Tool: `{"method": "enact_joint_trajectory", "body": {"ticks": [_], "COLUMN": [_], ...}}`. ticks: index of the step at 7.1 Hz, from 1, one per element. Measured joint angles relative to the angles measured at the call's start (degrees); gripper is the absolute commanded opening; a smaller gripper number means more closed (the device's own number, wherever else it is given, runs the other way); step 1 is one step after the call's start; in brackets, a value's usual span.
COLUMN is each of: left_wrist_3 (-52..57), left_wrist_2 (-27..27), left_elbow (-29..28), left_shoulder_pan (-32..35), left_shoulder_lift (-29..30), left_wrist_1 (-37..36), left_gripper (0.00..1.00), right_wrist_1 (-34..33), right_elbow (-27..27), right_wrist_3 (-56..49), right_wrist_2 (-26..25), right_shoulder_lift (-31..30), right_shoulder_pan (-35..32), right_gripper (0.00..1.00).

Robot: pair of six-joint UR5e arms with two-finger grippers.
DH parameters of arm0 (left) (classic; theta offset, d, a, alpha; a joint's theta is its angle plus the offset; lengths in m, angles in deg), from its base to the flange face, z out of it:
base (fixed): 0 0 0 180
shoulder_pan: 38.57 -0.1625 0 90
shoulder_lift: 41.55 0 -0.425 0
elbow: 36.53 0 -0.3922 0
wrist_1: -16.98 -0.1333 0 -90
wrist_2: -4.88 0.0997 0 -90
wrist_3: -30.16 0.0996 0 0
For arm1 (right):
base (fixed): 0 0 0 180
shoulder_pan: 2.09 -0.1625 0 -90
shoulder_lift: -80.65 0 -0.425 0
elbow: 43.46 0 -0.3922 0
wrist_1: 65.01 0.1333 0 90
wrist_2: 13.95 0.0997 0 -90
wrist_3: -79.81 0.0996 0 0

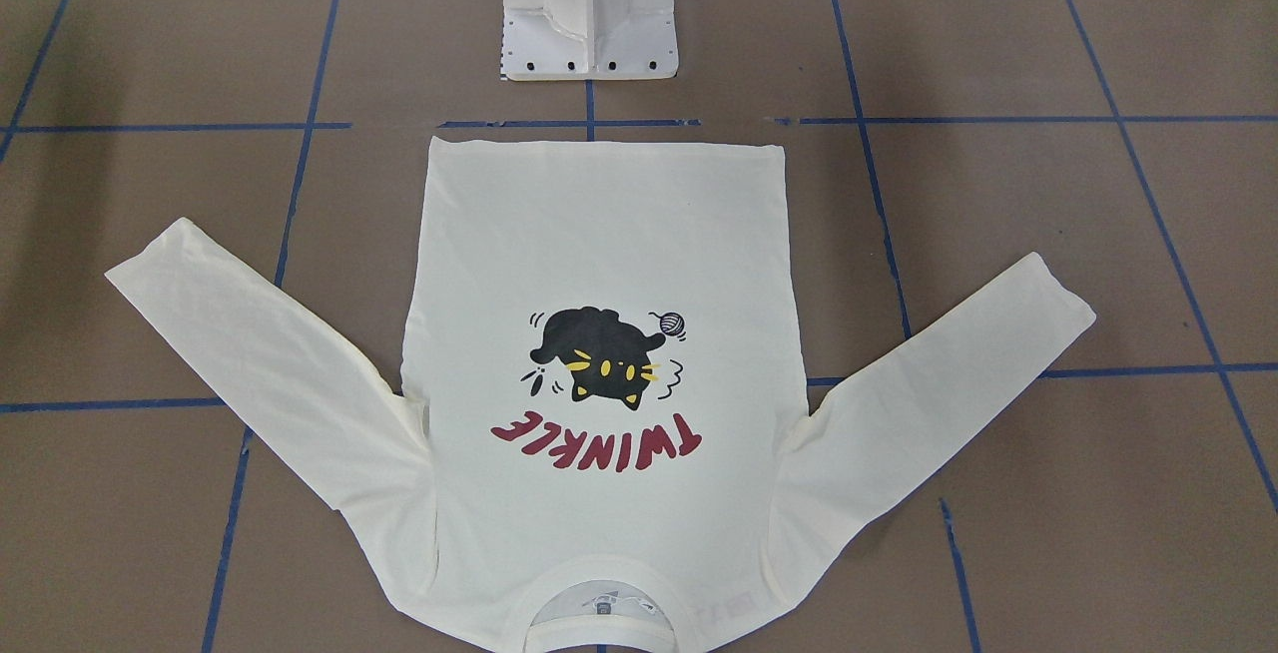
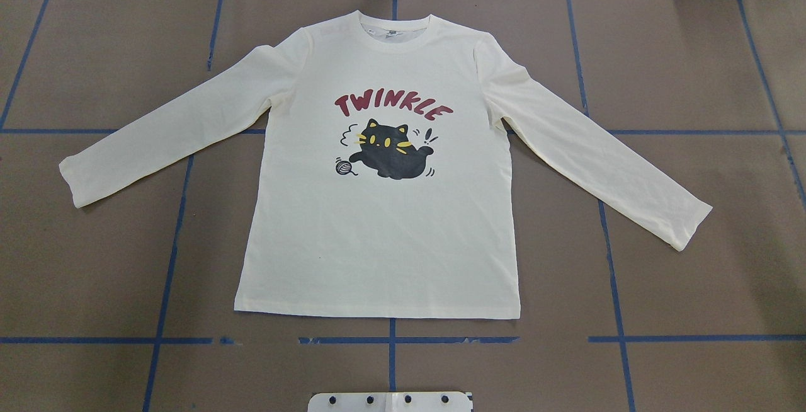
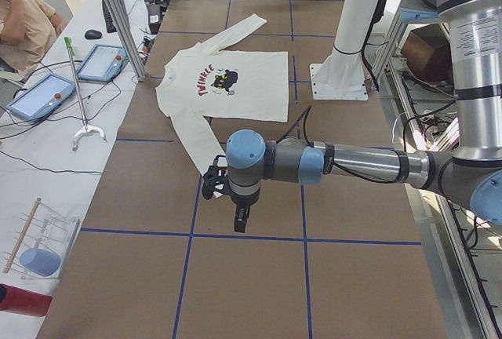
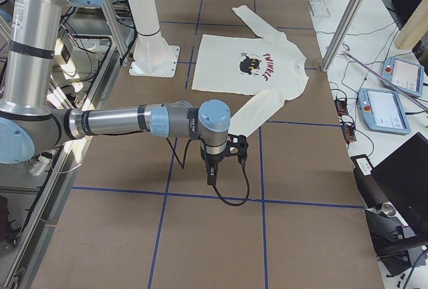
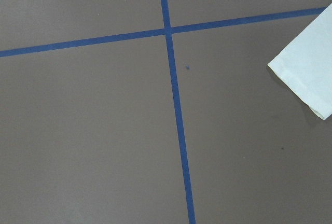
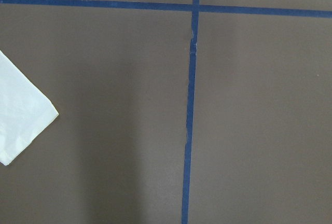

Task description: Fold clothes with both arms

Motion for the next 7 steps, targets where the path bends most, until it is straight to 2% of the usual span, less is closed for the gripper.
{"method": "enact_joint_trajectory", "body": {"ticks": [4,6,7], "left_wrist_3": [0.5,0.5,0.3], "left_wrist_2": [0.0,0.2,0.1], "left_elbow": [1.1,2.6,2.7], "left_shoulder_pan": [-0.1,-0.1,-0.1], "left_shoulder_lift": [0.1,0.6,1.0], "left_wrist_1": [0.4,4.5,8.1], "left_gripper": [1.00,1.00,1.00], "right_wrist_1": [0.2,1.3,4.2], "right_elbow": [0.7,1.7,1.8], "right_wrist_3": [-0.2,0.1,0.3], "right_wrist_2": [0.0,-1.0,-0.2], "right_shoulder_lift": [0.4,1.4,2.1], "right_shoulder_pan": [0.0,0.3,0.3], "right_gripper": [1.00,1.00,1.00]}}
